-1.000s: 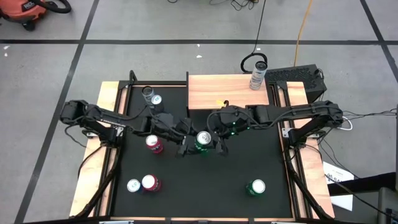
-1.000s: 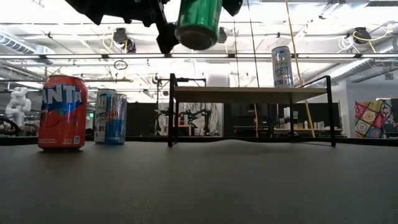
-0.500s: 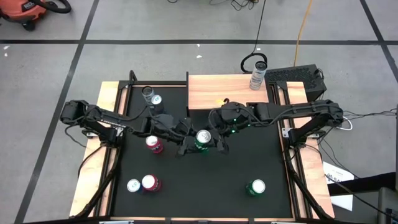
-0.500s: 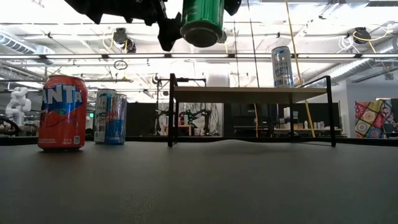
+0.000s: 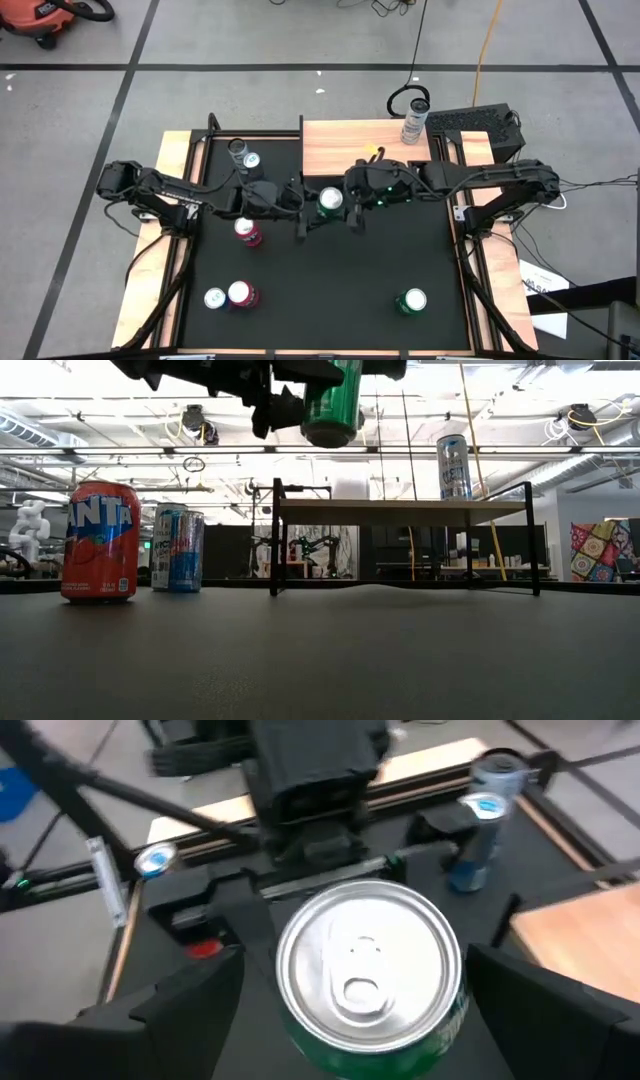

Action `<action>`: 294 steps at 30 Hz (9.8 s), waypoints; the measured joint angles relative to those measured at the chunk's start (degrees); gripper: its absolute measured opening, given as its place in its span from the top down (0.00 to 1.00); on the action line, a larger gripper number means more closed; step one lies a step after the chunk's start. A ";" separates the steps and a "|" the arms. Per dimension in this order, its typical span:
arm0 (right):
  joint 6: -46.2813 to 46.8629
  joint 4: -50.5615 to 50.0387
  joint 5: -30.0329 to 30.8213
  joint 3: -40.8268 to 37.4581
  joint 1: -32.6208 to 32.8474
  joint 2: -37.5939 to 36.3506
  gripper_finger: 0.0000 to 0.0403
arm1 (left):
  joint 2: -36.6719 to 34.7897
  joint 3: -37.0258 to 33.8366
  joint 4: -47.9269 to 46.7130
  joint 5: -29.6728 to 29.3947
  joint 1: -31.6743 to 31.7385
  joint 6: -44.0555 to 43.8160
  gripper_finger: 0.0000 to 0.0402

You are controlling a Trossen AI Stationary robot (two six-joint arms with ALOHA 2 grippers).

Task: Place canned beverage on shelf
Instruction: Put the top green soda can on the shelf, then adjust the white soda can on the shelf

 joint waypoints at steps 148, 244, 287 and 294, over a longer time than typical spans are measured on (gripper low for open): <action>-9.80 -17.56 12.77 -3.93 -40.06 -21.44 0.09 | -17.62 1.62 -22.17 8.32 29.53 -2.63 0.01; -22.29 -4.00 5.16 -4.09 -39.10 -11.70 1.00 | -17.25 1.67 -22.65 4.63 29.55 -3.97 0.01; -13.85 -20.44 -16.21 -3.96 -58.78 -19.32 1.00 | -16.09 1.69 -25.59 4.89 29.55 -3.99 0.01; -15.57 -20.58 -15.97 -3.96 -59.18 -18.13 1.00 | -16.09 1.69 -25.58 5.03 29.55 -3.99 0.01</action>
